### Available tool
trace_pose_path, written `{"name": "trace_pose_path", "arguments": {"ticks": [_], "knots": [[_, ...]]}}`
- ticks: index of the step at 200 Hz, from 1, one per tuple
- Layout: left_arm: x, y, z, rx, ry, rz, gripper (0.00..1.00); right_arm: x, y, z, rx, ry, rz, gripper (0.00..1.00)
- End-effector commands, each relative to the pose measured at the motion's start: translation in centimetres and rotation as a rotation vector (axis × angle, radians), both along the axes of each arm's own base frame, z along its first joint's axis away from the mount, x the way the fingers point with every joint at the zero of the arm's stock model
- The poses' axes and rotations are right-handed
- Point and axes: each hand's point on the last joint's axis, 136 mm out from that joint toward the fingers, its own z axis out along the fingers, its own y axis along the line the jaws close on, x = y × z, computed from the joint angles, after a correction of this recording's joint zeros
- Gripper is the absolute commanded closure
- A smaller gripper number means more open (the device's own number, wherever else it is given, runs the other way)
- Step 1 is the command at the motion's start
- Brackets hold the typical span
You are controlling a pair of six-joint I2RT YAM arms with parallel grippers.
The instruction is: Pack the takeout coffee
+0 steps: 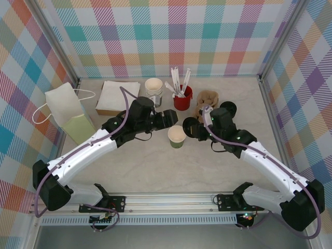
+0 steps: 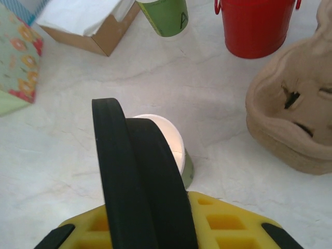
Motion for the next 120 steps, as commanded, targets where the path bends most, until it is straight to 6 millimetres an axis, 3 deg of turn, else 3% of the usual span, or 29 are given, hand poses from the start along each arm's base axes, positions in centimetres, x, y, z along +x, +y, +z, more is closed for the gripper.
{"name": "trace_pose_path", "arguments": {"ticks": [1, 45, 120], "knots": [[-0.1, 1.7, 1.9, -0.105, 0.088, 0.105, 0.21, 2.0, 0.3, 2.9, -0.162, -0.245, 0.005, 0.82], [0.2, 3.2, 2.9, -0.286, 0.197, 0.252, 0.22, 2.2, 4.0, 4.9, -0.35, -0.506, 0.092, 0.82], [-0.2, 1.7, 0.8, -0.471, 0.4, 0.306, 0.33, 1.1, 7.2, 5.4, -0.361, -0.58, 0.145, 0.83]]}}
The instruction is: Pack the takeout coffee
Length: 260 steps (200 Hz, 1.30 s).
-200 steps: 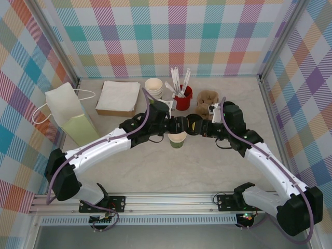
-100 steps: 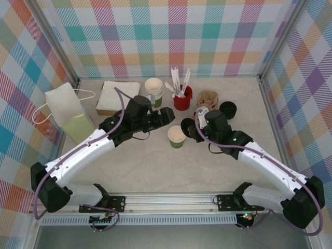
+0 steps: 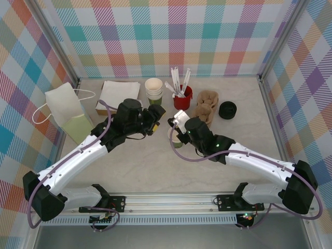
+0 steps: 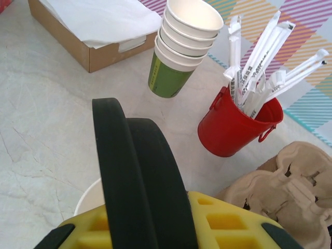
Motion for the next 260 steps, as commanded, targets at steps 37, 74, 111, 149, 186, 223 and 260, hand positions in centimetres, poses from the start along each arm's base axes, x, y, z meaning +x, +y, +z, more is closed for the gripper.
{"name": "trace_pose_path", "arguments": {"ticks": [37, 74, 111, 149, 186, 223, 260], "knots": [[0.4, -1.9, 0.7, -0.139, 0.056, -0.015, 0.34, -0.1, 1.9, 3.0, 0.035, -0.08, 0.022, 0.83], [0.4, -2.5, -0.1, -0.142, 0.081, -0.03, 0.41, -0.2, 2.2, 3.5, 0.062, -0.081, 0.022, 0.83], [0.6, -3.0, -0.5, -0.144, 0.088, -0.04, 0.5, -0.3, 2.3, 3.8, 0.073, -0.083, 0.027, 0.83], [0.7, -3.3, -0.9, -0.145, 0.097, -0.045, 0.59, -0.4, 2.4, 3.7, 0.076, -0.077, 0.03, 0.82], [0.8, -3.7, -0.8, -0.147, 0.088, -0.063, 0.73, -0.5, 2.3, 3.5, 0.075, -0.068, 0.033, 0.8], [0.7, -4.0, -0.7, -0.116, 0.057, -0.107, 0.89, -1.3, 1.9, 2.9, 0.081, -0.035, 0.05, 0.71], [0.6, -4.3, -0.8, -0.085, 0.024, -0.149, 0.99, -2.1, 0.8, 2.2, 0.106, 0.027, 0.068, 0.58]]}}
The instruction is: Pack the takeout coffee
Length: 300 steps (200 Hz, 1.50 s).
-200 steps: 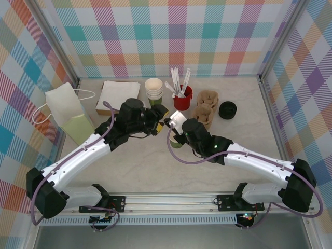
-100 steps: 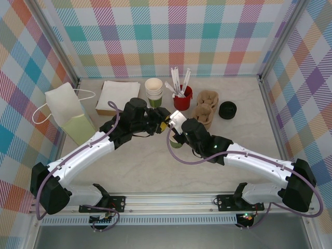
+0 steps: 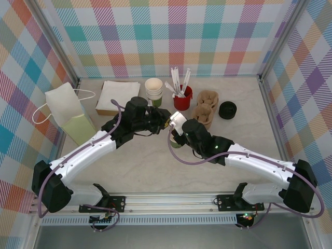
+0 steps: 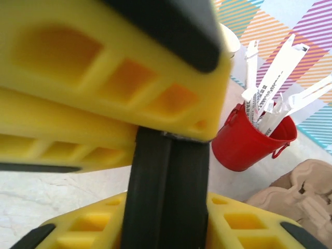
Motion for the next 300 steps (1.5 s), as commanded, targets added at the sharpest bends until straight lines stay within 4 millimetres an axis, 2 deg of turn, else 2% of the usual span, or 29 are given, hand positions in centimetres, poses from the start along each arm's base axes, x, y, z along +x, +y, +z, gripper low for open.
{"name": "trace_pose_path", "arguments": {"ticks": [1, 54, 91, 136, 160, 194, 239, 300], "knots": [[-0.2, -0.3, -0.2, 0.043, -0.044, -0.052, 0.99, -0.9, -0.7, 0.8, 0.065, 0.033, 0.02, 0.57], [-0.8, 0.0, -0.2, 0.119, -0.144, -0.137, 1.0, -2.9, -2.7, 0.2, 0.155, 0.189, 0.11, 0.17], [-1.4, -0.2, 0.3, 0.159, -0.228, -0.224, 1.0, -3.3, -4.6, 0.7, 0.261, 0.273, 0.177, 0.0], [-2.2, -0.9, 1.5, 0.178, -0.339, -0.339, 1.0, -3.9, -5.5, 1.8, 0.364, 0.297, 0.32, 0.0], [-2.8, -1.2, 2.3, 0.18, -0.401, -0.395, 1.0, -4.9, -5.1, 2.3, 0.357, 0.224, 0.463, 0.0], [-3.7, -1.2, 3.5, 0.168, -0.473, -0.445, 1.0, -5.2, -4.6, 3.4, 0.351, 0.111, 0.55, 0.0], [-4.8, -1.0, 4.9, 0.153, -0.543, -0.485, 1.0, -4.2, -3.9, 4.8, 0.349, 0.03, 0.592, 0.0], [-5.3, -1.1, 5.5, 0.128, -0.563, -0.498, 1.0, -3.7, -1.9, 5.9, 0.388, 0.068, 0.706, 0.0]]}}
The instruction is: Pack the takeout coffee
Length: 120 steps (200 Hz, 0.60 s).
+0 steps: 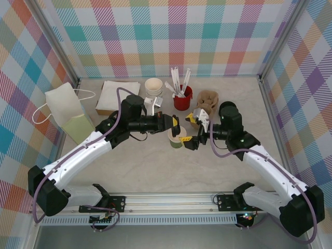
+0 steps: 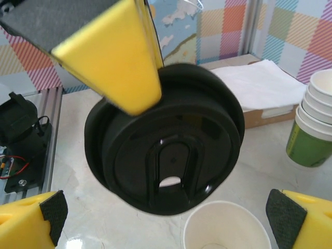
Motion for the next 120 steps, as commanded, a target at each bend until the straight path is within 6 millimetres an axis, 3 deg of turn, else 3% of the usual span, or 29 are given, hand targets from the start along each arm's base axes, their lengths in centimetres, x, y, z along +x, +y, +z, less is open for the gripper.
{"name": "trace_pose_path", "arguments": {"ticks": [1, 120], "knots": [[-0.5, 0.1, 2.4, -0.043, -0.061, -0.028, 1.0, -0.2, 0.9, 3.2, 0.062, -0.099, 0.082, 0.0], [-0.9, -0.3, 2.9, -0.064, -0.073, -0.055, 1.0, -0.1, 2.2, 3.1, 0.088, -0.032, 0.18, 0.04]]}}
